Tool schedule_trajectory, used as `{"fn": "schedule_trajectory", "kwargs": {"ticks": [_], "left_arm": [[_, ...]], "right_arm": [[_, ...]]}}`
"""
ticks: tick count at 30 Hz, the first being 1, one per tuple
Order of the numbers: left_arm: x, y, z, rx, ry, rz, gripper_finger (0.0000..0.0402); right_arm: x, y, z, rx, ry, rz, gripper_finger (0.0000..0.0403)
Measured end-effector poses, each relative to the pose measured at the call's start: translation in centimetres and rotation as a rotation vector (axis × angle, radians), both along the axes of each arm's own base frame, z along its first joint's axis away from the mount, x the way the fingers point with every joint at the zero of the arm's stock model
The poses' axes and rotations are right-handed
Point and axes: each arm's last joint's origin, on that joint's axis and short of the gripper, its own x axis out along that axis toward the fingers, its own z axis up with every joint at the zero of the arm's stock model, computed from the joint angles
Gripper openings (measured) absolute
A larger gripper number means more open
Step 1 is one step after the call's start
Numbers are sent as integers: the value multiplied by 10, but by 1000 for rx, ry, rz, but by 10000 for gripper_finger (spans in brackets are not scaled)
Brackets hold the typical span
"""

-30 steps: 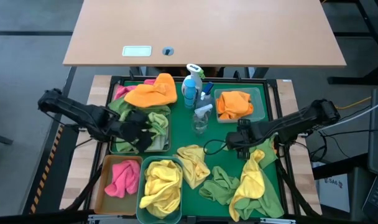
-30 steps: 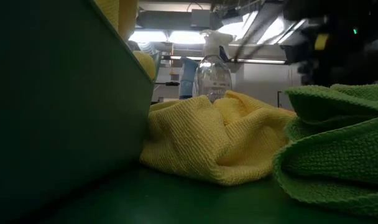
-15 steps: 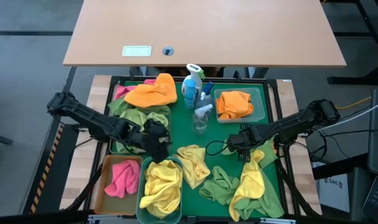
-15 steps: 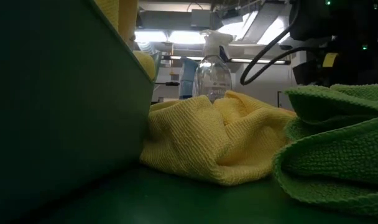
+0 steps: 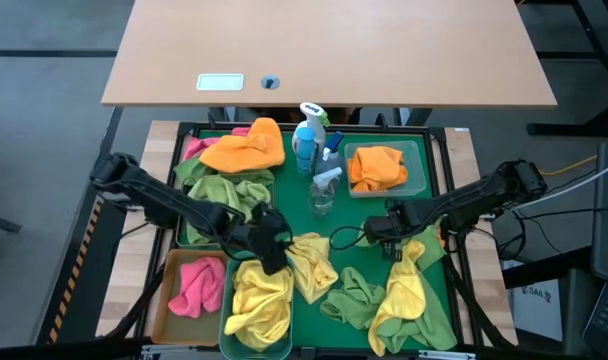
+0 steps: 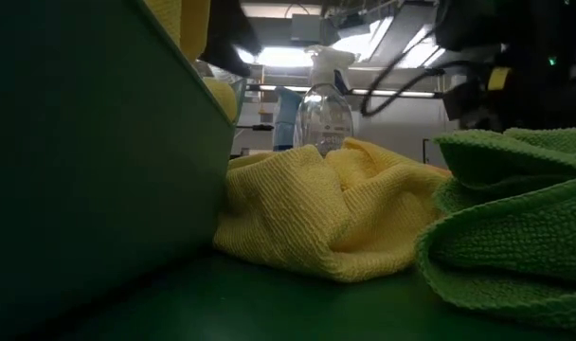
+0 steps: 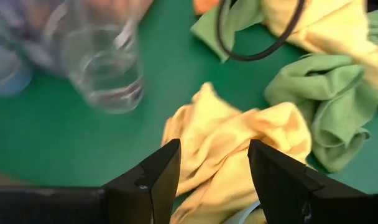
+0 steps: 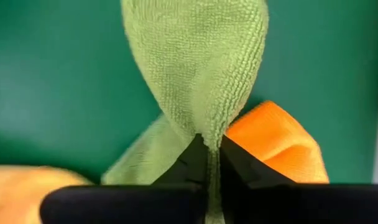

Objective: Sort microfiber towel by color & place in baskets
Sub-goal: Put the green towel into the wire basket

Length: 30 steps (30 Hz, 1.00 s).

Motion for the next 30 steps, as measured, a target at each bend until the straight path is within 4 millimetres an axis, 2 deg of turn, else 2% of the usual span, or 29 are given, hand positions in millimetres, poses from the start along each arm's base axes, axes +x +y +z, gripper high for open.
{"fn": "schedule_trajectory", "kwargs": {"ticks": [5,12,22,26,30], "left_arm": [[12,-6,2,54,-85,-104,182],[20,-12,9,144,-180,-204,182],[29,-12,27,291,-346,-273,182],[33,-9,33,357,-403,-290,182],[36,-3,39,395,-453,-278,182]], "right_arm": [[11,5,26,65,-34,9,7],[26,9,73,96,-121,38,12],[45,14,138,140,-362,97,10],[50,15,155,158,-446,99,4],[56,17,163,176,-529,102,5]]}}
